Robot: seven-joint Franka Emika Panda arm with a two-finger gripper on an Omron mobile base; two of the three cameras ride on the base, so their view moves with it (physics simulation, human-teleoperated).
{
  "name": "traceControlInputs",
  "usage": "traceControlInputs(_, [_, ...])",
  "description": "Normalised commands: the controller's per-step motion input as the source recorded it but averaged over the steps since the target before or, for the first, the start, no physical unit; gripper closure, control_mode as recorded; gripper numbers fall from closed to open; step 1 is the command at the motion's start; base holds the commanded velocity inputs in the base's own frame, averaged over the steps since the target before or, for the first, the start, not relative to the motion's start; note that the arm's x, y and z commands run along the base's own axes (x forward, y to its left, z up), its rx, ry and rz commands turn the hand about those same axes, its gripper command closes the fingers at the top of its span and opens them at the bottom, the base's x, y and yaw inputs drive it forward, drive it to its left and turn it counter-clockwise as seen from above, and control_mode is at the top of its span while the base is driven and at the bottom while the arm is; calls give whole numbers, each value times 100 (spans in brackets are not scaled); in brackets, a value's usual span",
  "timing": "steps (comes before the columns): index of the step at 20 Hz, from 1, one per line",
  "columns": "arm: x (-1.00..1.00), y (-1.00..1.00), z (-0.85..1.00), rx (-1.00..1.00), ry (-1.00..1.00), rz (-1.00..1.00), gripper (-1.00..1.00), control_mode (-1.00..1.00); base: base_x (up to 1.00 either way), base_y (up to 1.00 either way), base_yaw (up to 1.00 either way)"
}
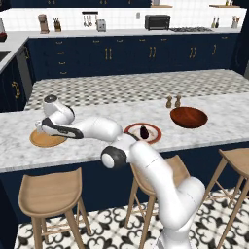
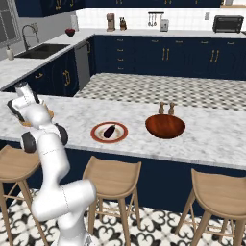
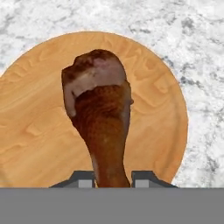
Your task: Pick the chicken drumstick and eggplant from their plates and place them in the bowl. Then put the bowl in the fridge.
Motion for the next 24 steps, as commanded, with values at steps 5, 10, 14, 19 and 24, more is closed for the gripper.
traceControlInputs(5, [-61, -85, -1, 0, -13, -3, 100, -100, 0, 0, 0])
traceControlInputs(10, [-54, -100, 4, 0, -20, -7, 100, -100, 0, 0, 0])
traceControlInputs(14, [-37, -100, 20, 2, -12, -10, 100, -100, 0, 0, 0])
traceControlInputs(19, [-10, -100, 48, 9, -4, -16, 100, -100, 0, 0, 0])
traceControlInputs(24, [-8, -100, 65, 15, 0, -19, 100, -100, 0, 0, 0])
